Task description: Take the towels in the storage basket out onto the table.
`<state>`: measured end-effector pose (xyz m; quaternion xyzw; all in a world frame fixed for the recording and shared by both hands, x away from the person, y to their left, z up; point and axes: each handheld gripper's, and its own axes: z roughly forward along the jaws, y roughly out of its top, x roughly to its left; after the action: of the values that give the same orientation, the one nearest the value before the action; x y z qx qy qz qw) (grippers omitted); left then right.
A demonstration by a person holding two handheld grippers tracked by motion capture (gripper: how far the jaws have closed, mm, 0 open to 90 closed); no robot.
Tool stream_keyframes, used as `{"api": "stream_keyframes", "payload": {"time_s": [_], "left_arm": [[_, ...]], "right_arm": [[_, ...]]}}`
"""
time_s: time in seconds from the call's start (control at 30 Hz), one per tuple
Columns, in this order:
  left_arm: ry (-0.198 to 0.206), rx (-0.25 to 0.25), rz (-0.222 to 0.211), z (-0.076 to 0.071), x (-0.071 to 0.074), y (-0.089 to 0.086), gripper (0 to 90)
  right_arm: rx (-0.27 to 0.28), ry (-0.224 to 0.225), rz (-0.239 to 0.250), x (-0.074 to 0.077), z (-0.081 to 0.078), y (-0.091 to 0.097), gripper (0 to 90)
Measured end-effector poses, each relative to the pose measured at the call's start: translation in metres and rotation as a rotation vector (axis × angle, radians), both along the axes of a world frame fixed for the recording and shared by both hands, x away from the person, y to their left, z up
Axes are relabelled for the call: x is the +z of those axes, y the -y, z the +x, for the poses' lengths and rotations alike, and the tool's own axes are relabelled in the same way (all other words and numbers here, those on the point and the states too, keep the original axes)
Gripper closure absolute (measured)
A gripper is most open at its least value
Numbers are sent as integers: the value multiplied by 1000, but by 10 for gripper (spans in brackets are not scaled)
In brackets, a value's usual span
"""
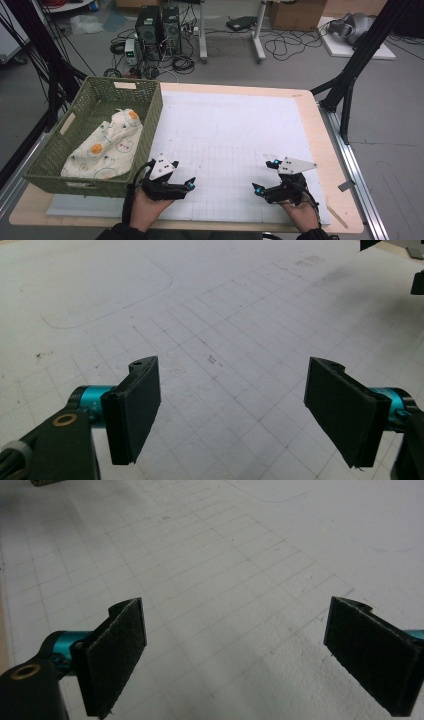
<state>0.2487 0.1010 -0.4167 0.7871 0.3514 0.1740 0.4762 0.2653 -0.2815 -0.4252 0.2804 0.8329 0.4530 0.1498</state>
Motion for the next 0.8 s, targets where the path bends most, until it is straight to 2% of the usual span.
{"api": "stream_keyframes", "payload": {"time_s": [0.4,0.63,0.8], "left_arm": [[-1,-13,-5,-2,2,2,231],[-7,-18,-25,-2,4,3,232],[-11,-52,-35,-3,11,7,238]], "right_arm": [[4,2,-2,1,-2,-1,91],[-5,3,2,2,-4,1,91],[-11,6,11,2,-5,2,91]]}}
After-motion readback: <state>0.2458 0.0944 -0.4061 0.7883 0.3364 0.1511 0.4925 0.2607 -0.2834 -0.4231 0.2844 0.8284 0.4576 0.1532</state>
